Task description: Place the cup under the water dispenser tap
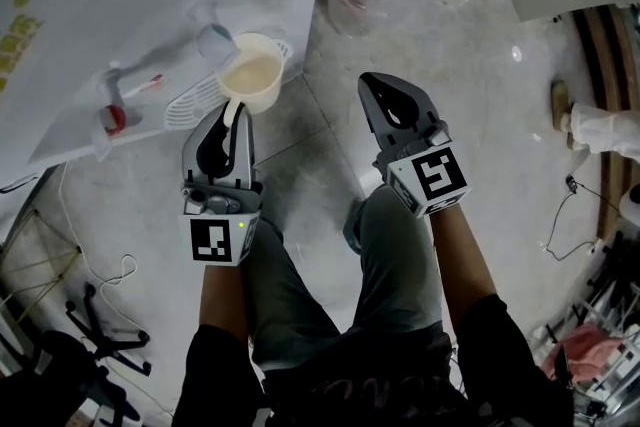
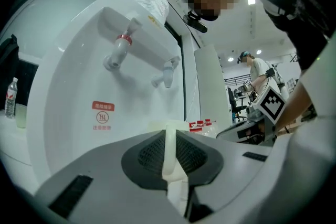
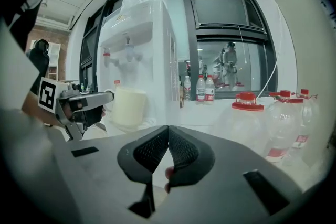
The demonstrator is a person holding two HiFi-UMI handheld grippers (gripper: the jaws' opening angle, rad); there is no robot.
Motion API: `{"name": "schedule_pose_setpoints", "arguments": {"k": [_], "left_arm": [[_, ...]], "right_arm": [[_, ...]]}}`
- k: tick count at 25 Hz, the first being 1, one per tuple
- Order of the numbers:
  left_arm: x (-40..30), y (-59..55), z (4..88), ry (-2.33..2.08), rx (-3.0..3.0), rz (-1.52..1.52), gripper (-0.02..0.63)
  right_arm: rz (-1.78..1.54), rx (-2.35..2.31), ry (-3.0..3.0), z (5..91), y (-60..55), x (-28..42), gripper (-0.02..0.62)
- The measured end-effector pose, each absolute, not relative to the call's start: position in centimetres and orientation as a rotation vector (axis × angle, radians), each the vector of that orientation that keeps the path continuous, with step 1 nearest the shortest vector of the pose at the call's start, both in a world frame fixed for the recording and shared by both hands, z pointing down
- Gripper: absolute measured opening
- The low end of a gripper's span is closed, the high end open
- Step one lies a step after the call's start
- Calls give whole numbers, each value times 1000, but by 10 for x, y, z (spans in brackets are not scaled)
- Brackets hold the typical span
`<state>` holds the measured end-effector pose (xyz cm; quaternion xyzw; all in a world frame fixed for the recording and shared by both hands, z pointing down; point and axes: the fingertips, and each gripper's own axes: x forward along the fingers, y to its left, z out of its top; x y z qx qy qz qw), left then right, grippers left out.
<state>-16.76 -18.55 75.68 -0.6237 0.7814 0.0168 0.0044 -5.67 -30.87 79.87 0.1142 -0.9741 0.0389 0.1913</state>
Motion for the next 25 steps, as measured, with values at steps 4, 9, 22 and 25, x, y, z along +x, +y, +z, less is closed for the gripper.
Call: {"name": "schedule_pose_setpoints", "arguments": {"k": [4,9,22,25], "left_arm": [[-170,-184,758,2444,-1965,82,48],[-175,-177,763,2468,-1961,78,49],[-180,-174,778,2534,-1998,70,54],[-178,-175,780,2531,-2009,58,54]], "right_arm": [[115,327,-2716,807,-308,-54,15],[117,320,-2702,812,-302,-58,15],[132,311,-2676,814,-300,-62,15],[142,317,-2674,816,-300,-61,15]]}}
